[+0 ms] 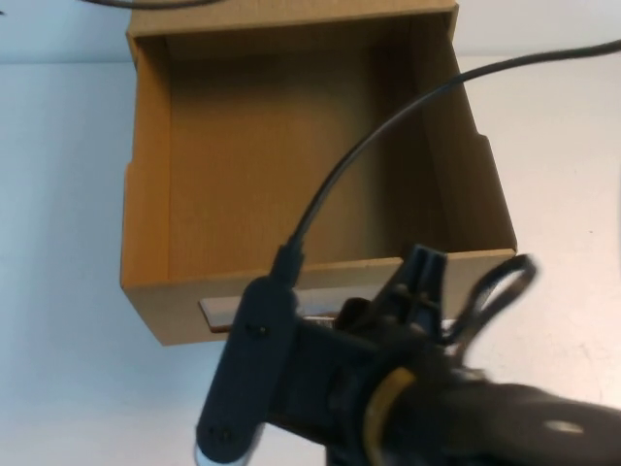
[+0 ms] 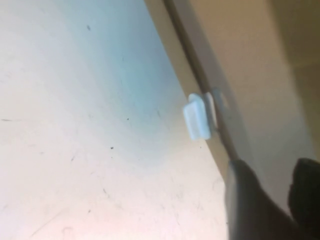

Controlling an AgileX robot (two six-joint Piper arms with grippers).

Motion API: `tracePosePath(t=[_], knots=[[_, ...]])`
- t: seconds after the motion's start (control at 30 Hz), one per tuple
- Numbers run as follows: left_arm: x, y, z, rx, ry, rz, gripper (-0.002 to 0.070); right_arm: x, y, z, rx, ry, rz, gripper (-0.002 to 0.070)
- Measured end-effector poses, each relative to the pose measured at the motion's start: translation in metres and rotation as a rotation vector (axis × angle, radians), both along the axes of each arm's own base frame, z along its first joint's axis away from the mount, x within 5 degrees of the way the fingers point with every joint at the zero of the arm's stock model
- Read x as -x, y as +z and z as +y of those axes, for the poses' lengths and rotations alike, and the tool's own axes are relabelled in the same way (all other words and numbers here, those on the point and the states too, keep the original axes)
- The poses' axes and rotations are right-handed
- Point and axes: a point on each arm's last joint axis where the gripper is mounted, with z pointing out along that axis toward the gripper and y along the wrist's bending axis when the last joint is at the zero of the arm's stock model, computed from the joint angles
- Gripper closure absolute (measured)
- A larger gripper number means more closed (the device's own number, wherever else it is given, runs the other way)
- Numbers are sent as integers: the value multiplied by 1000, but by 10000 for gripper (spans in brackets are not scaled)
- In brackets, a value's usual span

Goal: Open the shoe box
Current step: 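Pull the top drawer of the cardboard box fully open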

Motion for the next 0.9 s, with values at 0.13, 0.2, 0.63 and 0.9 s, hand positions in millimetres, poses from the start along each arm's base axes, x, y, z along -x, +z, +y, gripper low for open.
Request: tracePosePath(t=[0.13, 0.2, 0.63, 0.9], knots=[[25, 27, 6, 4, -2, -73, 680, 10, 25, -20, -85, -12, 4, 601], [38, 40, 10, -11, 4, -117, 680, 6, 37, -31, -130, -54, 3, 652], [131, 73, 46, -187, 103, -226, 680, -96, 89, -128, -284, -508, -19, 688], [190, 19, 71, -253, 226, -218, 680, -123, 101, -212, -511, -657, 70, 689]])
